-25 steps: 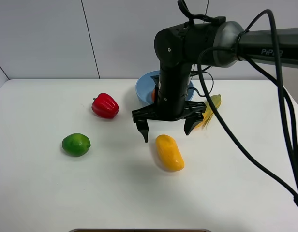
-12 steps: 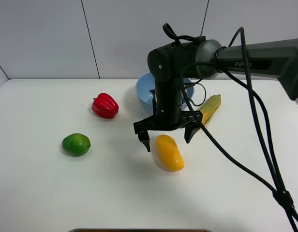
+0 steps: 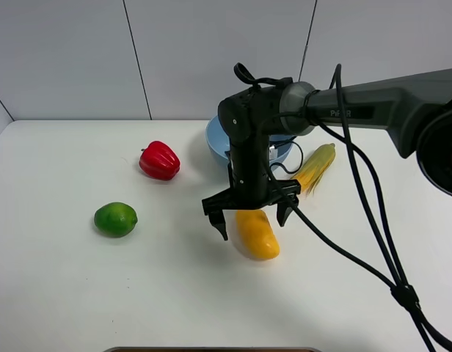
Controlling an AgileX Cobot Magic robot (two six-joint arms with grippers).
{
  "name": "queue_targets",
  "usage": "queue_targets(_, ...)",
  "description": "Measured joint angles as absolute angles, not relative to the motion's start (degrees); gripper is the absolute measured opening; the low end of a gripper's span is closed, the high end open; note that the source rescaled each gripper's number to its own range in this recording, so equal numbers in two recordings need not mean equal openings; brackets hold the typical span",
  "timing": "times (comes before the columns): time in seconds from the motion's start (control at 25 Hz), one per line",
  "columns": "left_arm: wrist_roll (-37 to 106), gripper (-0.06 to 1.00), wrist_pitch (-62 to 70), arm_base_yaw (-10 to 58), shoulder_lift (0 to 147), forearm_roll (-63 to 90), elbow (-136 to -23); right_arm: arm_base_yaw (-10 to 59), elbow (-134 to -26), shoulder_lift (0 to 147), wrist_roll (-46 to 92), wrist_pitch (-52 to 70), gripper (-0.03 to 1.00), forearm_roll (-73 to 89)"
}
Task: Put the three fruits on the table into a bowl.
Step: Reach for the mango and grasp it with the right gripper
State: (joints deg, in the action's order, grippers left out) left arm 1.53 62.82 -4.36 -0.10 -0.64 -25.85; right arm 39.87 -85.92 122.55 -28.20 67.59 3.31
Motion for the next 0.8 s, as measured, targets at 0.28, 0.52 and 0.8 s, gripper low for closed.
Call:
queue_targets(0.28, 1.5, 0.79, 62.8, -4.4, -0.1, -0.6, -25.9, 39.9, -85.9, 125.0, -28.2, 66.5, 1.00, 3.4)
queue_targets(0.52, 1.5, 0.79, 62.8, -4.4, -0.1, -0.6, -25.9, 39.9, -85.9, 126.2, -28.2, 65.7, 1.00, 3.4)
queue_targets(0.8, 1.5, 0.79, 62.8, -4.4, -0.1, -0.6, -25.9, 39.9, -85.9, 127.7, -28.2, 65.5, 1.00, 3.4)
